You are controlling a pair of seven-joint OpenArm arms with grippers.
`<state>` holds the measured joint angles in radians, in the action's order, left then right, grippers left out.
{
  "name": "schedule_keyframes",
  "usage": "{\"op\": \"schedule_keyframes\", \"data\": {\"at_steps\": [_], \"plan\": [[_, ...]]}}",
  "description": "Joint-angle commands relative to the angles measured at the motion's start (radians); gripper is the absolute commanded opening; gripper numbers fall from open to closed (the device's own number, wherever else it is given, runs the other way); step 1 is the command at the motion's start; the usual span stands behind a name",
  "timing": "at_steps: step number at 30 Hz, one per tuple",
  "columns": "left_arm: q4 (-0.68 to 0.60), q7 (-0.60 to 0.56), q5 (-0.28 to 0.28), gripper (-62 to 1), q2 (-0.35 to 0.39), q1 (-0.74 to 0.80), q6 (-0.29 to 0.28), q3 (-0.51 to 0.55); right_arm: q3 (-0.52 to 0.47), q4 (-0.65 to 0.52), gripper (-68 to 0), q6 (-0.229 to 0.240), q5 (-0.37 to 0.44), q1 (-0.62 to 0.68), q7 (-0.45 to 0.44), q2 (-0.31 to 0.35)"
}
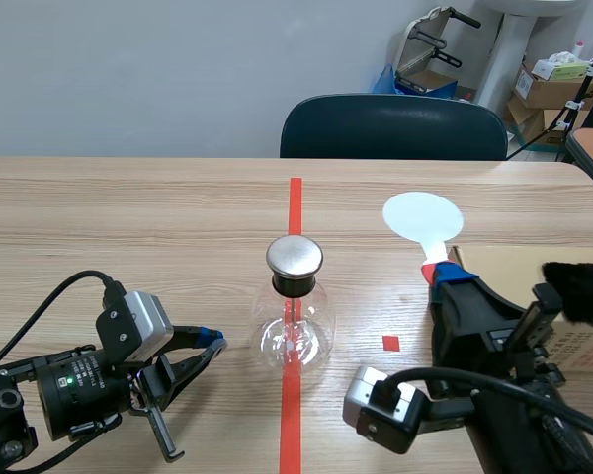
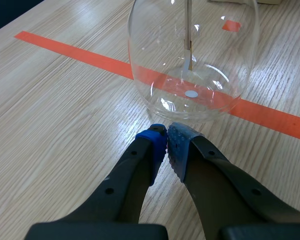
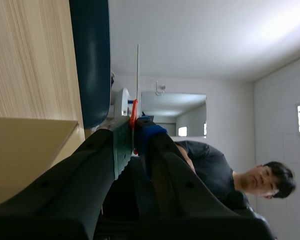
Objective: Do the electroscope experiment
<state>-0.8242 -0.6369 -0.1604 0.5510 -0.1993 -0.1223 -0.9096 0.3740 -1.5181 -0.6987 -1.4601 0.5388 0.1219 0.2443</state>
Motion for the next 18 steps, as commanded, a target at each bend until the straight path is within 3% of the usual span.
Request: {"op": "schedule_keyframes", "data": {"at_steps": [1, 6, 18], "plan": [[-0.007, -0.016, -0.003, -55.4, -0.002, -0.003, 0.005, 0.003, -0.002, -0.023, -66.9, -0.011, -0.001, -0.002, 0.032, 0.01], [-0.007, -0.016, -0.003, -55.4, -0.002, -0.002, 0.004, 0.003, -0.002, -0.023, -66.9, -0.011, -0.001, -0.002, 0.116, 0.01], [-0.007, -0.016, -0.003, -55.4, -0.002, -0.002, 0.004, 0.003, -0.002, -0.023, -66.9, -0.011, -0.001, -0.002, 0.119, 0.01]]}}
